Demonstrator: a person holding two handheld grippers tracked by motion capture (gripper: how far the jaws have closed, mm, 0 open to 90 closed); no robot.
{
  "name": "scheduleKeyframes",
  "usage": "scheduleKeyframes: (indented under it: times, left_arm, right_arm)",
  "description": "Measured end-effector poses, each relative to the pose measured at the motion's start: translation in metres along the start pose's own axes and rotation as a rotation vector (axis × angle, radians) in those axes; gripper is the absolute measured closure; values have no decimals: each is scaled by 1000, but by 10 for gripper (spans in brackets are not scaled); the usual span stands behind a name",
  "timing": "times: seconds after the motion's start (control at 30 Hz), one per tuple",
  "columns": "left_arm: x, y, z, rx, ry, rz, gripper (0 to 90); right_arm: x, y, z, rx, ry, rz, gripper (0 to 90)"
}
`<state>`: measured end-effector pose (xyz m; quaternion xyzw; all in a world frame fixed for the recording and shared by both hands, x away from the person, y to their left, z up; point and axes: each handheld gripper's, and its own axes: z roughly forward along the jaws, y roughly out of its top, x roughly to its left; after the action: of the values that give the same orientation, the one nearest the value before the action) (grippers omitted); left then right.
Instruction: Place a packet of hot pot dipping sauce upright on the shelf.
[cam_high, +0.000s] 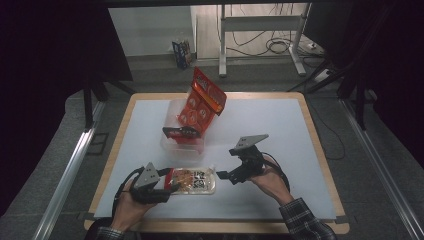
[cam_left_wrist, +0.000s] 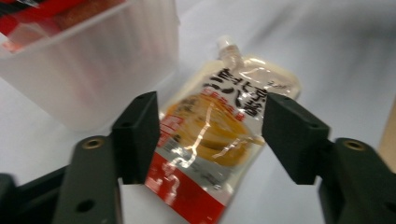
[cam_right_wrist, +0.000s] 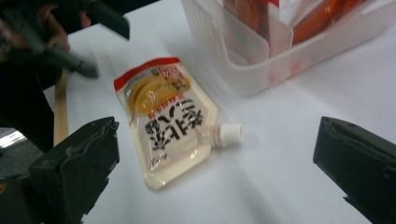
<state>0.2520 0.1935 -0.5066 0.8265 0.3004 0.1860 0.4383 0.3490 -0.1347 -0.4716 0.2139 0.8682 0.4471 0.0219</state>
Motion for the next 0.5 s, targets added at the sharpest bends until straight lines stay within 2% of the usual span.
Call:
scheduleKeyframes:
  times: [0.1, 0.17, 0.27, 0.33, 0.5]
  left_arm:
    - [9, 1, 2, -11, -20, -6, 467]
    - [14, 0, 6, -16, -48, -21, 549]
    - [15, 0, 9, -10, -61, -24, 595]
    - [15, -2, 13, 7, -72, -20, 656]
    - [15, -4, 17, 40, -72, -8, 761]
  right_arm:
    - [3, -7, -2, 11, -8, 9, 16]
    - [6, -13, -3, 20, -11, 11, 20]
    - [7, -17, -3, 26, -17, 14, 22]
    - [7, -20, -1, 40, -12, 26, 23]
    - [7, -22, 3, 57, -5, 32, 24]
